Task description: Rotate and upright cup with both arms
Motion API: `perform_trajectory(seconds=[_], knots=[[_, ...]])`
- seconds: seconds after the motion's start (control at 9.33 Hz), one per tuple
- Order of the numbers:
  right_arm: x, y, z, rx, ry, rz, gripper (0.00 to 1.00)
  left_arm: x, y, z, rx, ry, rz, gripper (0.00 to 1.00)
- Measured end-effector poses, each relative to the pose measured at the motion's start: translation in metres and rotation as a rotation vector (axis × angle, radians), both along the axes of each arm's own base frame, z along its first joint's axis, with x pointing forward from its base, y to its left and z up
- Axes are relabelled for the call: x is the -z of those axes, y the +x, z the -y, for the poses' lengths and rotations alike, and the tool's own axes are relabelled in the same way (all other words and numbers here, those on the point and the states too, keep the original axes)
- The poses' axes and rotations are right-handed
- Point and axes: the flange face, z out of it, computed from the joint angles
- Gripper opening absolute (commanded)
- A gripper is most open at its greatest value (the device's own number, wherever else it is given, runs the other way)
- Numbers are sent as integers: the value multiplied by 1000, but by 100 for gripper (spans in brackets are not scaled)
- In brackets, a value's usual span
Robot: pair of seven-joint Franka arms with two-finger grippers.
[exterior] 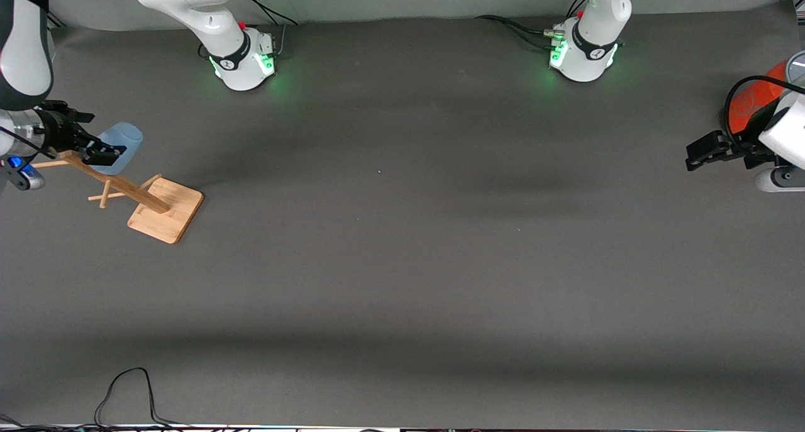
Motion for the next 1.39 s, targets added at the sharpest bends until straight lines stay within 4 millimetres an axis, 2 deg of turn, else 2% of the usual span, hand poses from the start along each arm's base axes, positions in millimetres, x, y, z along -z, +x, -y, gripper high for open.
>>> perform_trajectory(seconds=[0.21,0.32,0.64,0.86,1.18,1.39], knots=[[10,-2,-4,13,-1,-8,100,0,0,0,-1,0,0,100],[15,-4,-5,19,-1,-15,93,0,0,-1,-2,0,0,100],[25,-8,-8,20,3,-29,58,0,0,-1,-2,0,0,100],[26,-7,-16,8,2,-31,24,0,0,-1,-2,0,0,100],[16,-1,-27,-10,-4,-14,23,0,0,1,2,-1,0,100],[-7,6,-40,-14,-4,3,23,0,0,1,2,-1,0,100]])
